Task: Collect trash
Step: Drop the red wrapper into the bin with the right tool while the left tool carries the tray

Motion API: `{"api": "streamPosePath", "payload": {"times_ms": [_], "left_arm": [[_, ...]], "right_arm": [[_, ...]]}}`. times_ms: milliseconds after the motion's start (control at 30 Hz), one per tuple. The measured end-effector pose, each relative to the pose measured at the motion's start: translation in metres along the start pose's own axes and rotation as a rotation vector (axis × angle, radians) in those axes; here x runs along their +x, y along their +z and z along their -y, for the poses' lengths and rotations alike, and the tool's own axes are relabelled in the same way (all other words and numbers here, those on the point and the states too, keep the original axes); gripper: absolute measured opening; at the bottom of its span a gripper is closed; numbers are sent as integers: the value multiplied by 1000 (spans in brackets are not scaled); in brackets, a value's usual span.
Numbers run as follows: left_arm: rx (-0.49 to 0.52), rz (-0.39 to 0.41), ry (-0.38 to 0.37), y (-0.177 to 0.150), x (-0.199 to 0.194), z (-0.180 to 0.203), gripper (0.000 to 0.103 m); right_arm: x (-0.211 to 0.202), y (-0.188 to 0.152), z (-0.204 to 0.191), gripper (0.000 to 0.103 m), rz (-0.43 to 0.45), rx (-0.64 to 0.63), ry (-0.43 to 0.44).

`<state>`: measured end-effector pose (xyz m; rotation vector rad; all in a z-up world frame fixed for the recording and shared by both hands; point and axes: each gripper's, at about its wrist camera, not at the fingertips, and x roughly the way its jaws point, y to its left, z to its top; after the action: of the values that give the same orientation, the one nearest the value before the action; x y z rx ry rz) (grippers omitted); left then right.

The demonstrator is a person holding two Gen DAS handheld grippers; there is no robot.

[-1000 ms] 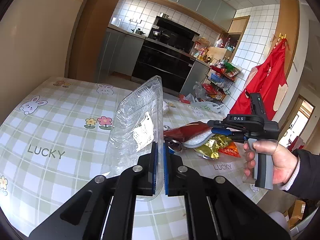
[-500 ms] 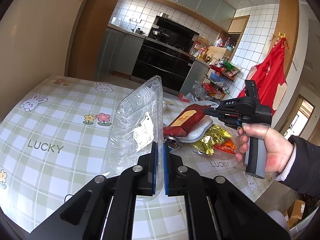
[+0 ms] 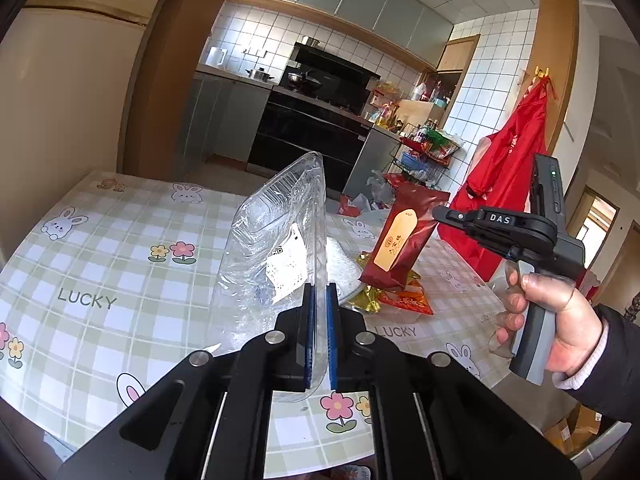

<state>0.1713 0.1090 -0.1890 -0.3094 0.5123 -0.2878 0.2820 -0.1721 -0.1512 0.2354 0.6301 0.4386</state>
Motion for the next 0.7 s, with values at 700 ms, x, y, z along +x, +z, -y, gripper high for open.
{"api": "streamPosePath", "payload": {"times_ms": [700], "left_arm": [[125,17,-49,-37,-103,109,6]], "right_arm": [[-202,-122,-40,6,14,-241,75]]}}
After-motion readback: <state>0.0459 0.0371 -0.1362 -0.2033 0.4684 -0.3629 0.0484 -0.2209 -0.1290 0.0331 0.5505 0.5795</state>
